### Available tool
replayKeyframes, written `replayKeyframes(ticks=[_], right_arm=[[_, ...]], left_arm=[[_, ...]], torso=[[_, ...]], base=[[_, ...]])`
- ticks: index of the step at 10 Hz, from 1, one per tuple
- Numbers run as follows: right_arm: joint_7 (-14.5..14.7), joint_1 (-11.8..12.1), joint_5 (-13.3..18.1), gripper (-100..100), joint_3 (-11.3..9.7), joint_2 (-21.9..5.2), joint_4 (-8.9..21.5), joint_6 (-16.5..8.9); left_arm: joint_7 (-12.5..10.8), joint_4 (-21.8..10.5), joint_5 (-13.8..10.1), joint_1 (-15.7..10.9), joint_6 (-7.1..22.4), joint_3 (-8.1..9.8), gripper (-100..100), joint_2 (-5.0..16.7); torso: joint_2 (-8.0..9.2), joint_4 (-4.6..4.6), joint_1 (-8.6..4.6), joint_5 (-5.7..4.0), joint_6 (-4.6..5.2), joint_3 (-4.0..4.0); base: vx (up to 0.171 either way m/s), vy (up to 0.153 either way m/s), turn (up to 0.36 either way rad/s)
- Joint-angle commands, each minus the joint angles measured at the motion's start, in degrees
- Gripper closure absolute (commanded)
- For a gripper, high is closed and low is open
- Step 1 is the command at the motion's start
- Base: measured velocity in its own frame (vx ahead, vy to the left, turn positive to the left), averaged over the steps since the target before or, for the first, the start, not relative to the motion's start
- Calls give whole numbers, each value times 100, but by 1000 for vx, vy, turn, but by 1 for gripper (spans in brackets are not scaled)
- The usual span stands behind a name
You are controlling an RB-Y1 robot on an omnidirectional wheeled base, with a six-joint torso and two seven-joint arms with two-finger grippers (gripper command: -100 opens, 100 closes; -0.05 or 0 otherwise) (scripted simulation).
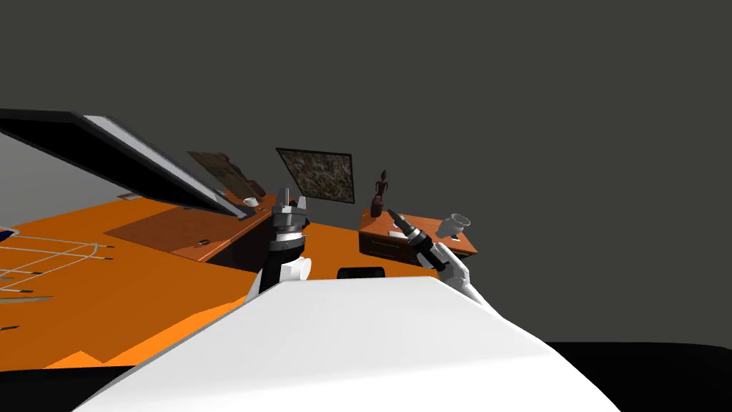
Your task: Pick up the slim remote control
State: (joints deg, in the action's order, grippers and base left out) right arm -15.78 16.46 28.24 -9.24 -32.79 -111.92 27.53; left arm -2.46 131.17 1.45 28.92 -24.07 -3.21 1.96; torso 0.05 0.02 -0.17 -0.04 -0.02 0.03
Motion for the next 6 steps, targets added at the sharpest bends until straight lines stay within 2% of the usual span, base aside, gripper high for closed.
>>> replayKeyframes(ticks=[1, 2, 3, 4, 5, 6], right_arm=[[-90, -28, 145, -100, -31, -161, 146, 60], [-253, -104, 383, -100, -156, -399, 352, 81], [-253, -104, 422, -100, -156, -416, 352, 81], [-417, -176, 654, -100, -287, -640, 566, 98], [-417, -176, 706, -100, -287, -665, 566, 98], [-583, -243, 928, -100, -424, -900, 788, 112]], left_arm=[[0, 0, 0, 0, 0, 0, 0, 0], [0, 0, 0, 2, 0, 1, 0, 0], [0, 0, 0, 1, 0, 0, 0, 0], [0, 0, 0, 2, 0, 1, 0, 0], [0, 0, 0, 1, 0, 1, 0, 0], [0, 0, 0, 2, 0, 1, 0, 0]], torso=[[0, 0, 0, 0, 0, 0], [-1, 0, -2, -1, 11, -1], [-2, -1, -1, 0, 3, -1], [-3, -1, -1, -1, 10, -2], [-3, -1, -2, -1, 4, -2], [-4, -1, -3, -1, 9, -2]], base=[[-28, -20, 155], [-30, -11, 328], [-23, -18, 190], [-27, -15, 328], [-25, -24, 234], [-26, -24, 368]])
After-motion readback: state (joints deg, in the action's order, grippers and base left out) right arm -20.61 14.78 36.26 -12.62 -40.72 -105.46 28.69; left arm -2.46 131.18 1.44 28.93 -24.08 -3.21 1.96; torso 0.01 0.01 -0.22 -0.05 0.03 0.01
